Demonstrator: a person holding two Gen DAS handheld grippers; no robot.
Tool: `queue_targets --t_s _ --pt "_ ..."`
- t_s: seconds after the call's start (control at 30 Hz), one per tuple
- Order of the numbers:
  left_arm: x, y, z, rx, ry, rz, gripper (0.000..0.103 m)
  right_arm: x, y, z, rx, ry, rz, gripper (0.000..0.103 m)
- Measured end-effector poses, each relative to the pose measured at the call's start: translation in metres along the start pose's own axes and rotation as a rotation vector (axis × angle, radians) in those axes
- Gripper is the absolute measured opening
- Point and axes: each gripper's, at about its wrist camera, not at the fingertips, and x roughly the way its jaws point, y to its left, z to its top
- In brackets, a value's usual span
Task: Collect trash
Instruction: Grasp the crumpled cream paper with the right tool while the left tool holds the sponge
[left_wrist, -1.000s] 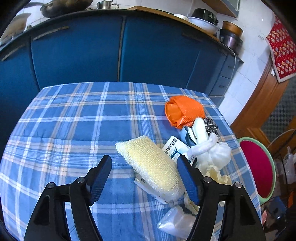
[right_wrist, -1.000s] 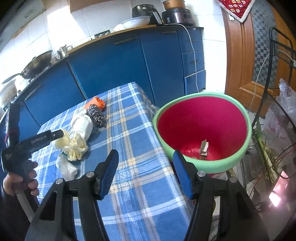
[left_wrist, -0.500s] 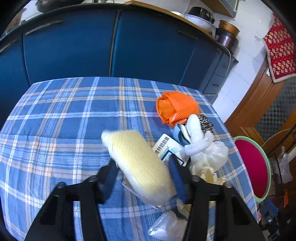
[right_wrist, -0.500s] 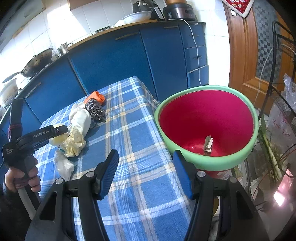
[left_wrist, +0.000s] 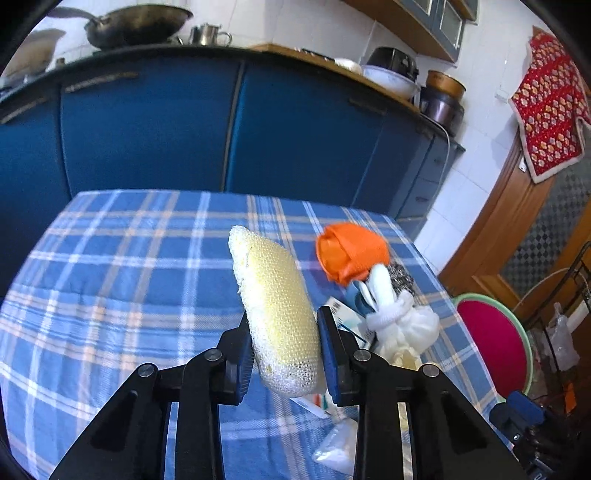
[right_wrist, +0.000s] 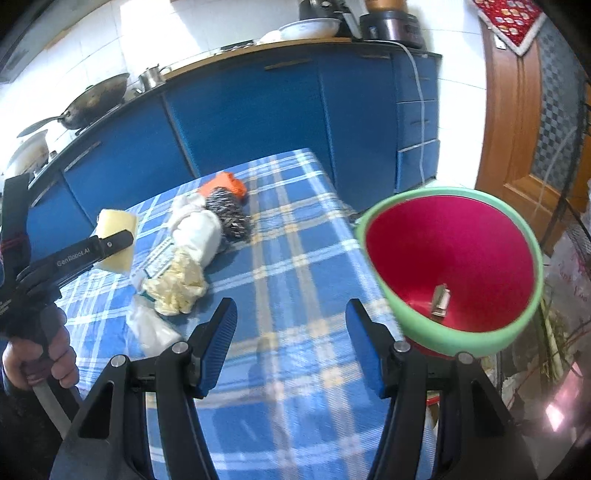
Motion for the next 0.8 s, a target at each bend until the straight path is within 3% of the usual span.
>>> queue_targets --t_s 0.3,0.73,0.8 --pt "0.0 0.024 0.001 -0.057 -0.011 0.047 0.032 0.027 0.04 0.01 -0.037 0.054 0.1 0.062" --pt "0.0 0.034 0.001 -0.085 -0.017 0.075 0.032 0.066 0.074 0.011 -0.065 0.128 0.164 0.062" --pt "0.0 0.034 0.001 -0.085 -0.017 0.075 0.032 0.069 0.073 0.01 -0.059 0.14 0.17 0.054"
